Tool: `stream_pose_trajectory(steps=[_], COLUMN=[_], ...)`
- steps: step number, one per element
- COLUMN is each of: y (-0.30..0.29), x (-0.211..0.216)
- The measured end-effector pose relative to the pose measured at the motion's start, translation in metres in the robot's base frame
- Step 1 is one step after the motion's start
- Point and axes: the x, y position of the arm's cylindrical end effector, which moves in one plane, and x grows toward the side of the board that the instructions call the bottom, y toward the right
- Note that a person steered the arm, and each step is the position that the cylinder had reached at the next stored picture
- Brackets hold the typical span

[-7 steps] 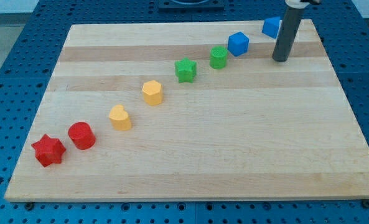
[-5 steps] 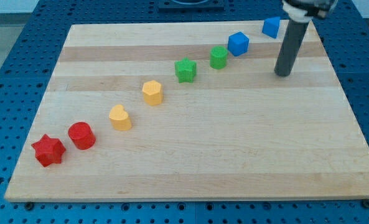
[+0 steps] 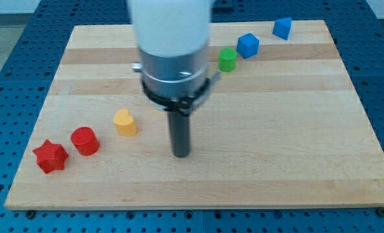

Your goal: Move the heart at the top left of the board

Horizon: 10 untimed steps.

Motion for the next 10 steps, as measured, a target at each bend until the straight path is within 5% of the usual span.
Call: stream_pose_trajectory(steps=[2, 4, 6, 10], y=[-0.064, -0.061, -0.16, -0.161], x=[-0.054, -0.032, -0.047, -0.112])
